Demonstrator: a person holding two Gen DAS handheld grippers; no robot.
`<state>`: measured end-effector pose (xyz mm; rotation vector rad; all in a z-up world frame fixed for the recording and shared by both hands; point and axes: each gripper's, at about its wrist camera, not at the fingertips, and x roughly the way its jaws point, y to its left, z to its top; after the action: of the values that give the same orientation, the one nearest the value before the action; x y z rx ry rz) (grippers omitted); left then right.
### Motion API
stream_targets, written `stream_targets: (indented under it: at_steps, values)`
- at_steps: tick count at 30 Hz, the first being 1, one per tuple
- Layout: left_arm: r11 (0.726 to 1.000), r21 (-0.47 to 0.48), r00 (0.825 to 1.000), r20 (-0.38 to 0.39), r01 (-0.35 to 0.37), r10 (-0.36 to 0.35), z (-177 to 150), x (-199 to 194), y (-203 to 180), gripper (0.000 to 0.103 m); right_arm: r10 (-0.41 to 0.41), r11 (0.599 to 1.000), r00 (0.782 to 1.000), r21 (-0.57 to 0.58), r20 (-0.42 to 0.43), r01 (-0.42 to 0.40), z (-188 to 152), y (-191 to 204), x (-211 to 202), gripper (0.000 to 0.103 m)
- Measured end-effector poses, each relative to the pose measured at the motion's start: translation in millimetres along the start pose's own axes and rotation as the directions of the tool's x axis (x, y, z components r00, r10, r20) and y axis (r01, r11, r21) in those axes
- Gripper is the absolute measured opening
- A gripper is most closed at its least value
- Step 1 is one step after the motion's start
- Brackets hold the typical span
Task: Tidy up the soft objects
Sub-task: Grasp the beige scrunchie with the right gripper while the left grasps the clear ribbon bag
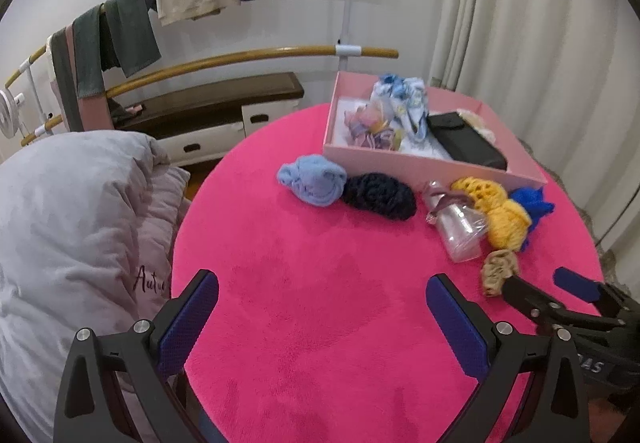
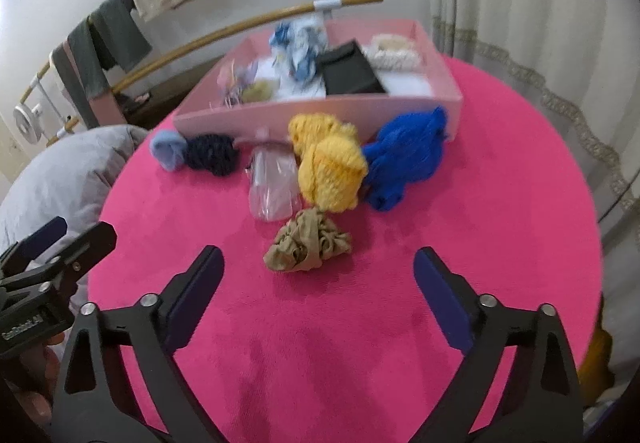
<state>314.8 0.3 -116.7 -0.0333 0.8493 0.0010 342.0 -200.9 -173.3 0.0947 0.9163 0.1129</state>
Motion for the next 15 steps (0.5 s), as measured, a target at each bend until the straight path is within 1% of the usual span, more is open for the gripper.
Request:
stream_targets:
  at_steps: [4,5,6,7,8,9,12,15]
  values:
    - [1.000,-0.001,1.000,-0.023,-0.006,0.006,1,20,2,0.103,0.001,1.000,1.000,0.005,-0.026,-0.001,0,-1,20,0.081]
    - [1.000,-0.001,1.000,-0.027,-0.007,0.007,2,25,2,0.103,-0.001,1.000,0.999,0.002,-0.034,0.001,1,1,25,0.075]
    - [1.000,0.000,0.999,-0.033,-0.007,0.007,3,30,1,0.103,-0.001,1.000,0.999,-0.003,-0.040,0.001,1,2,29,0.067]
    - [1.000,0.003,0.999,-0.035,-0.007,0.007,3,34,1,0.103,0.001,1.000,0.999,-0.008,-0.045,-0.001,1,2,32,0.063]
    - [1.000,0.005,0.999,-0.038,-0.006,0.006,3,38,1,0.103,-0.011,1.000,0.999,-0.021,-0.033,0.010,2,3,32,0.054]
    - [1.000,0.007,0.999,-0.040,-0.003,0.003,3,41,0,0.103,-0.005,1.000,1.000,-0.025,-0.026,0.004,2,3,31,0.037]
    - [1.000,0.015,0.999,-0.048,0.013,-0.012,6,52,-6,0.103,0.010,1.000,1.000,-0.021,-0.023,-0.010,3,-1,31,0.028]
    - [0.999,0.027,0.998,-0.055,0.029,-0.027,9,61,-14,0.103,0.008,1.000,1.000,-0.024,-0.026,-0.008,4,-5,29,0.026]
